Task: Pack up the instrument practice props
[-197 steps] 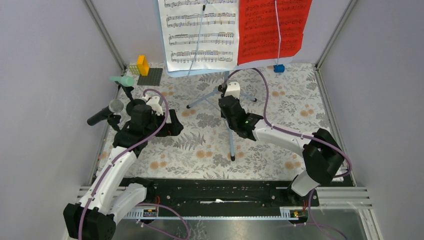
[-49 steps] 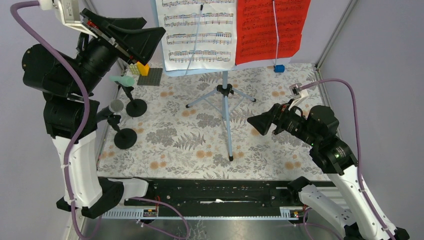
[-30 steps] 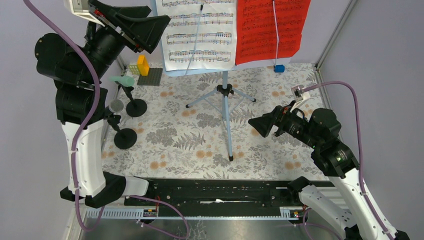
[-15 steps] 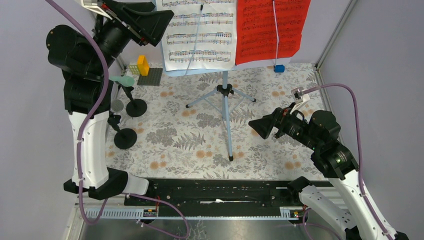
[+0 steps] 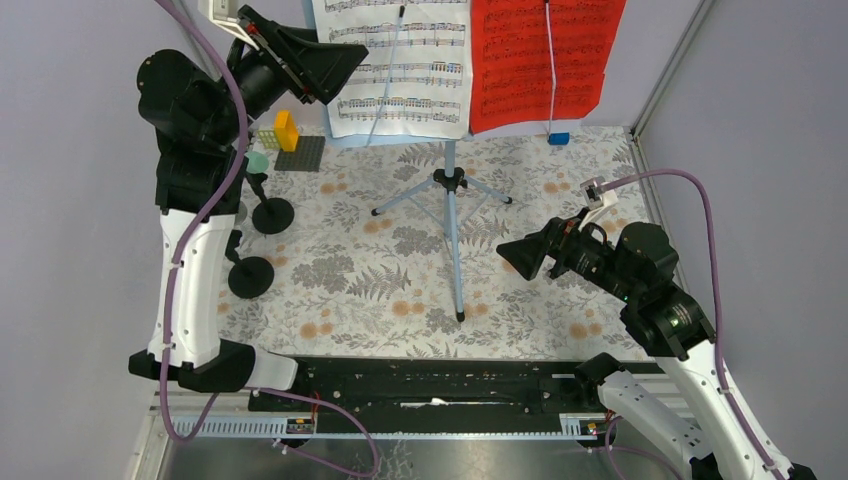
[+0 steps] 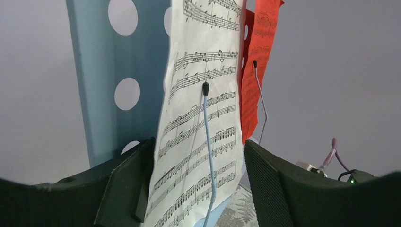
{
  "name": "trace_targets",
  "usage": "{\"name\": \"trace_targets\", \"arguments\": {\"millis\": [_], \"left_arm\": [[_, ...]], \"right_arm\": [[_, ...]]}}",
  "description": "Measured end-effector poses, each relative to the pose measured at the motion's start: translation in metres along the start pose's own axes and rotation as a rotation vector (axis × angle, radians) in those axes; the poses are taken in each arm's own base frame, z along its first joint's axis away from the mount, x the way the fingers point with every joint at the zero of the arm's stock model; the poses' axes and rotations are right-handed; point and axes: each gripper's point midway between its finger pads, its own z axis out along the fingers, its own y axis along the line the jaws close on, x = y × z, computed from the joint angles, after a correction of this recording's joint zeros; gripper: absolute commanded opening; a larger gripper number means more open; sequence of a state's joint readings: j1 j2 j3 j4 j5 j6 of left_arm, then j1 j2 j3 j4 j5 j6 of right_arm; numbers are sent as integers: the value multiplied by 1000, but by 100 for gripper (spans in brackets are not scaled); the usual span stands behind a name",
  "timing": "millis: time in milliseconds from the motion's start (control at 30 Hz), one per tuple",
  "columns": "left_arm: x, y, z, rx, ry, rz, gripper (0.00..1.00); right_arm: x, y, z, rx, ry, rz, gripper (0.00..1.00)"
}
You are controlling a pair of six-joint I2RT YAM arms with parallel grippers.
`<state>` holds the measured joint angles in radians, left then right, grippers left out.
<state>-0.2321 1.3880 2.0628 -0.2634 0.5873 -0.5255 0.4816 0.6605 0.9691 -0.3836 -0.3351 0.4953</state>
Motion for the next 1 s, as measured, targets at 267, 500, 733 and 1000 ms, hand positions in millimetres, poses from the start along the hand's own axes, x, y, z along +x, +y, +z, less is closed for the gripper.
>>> {"name": "trace_targets", "arguments": {"millis": [267, 500, 733, 1000], "left_arm": [[9, 3, -1, 2, 18, -7, 43], [13, 5, -1, -3, 25, 0, 18], [11, 7, -3, -16, 20, 20, 0], [9, 10, -10, -54, 9, 59, 0]], "right_arm": [[0, 1, -2, -3, -6, -2, 99], [-2, 3, -4, -9, -15, -14, 98], [-33, 22, -7, -38, -60, -45, 95], [-85, 57, 7, -114, -95, -79, 90]]}}
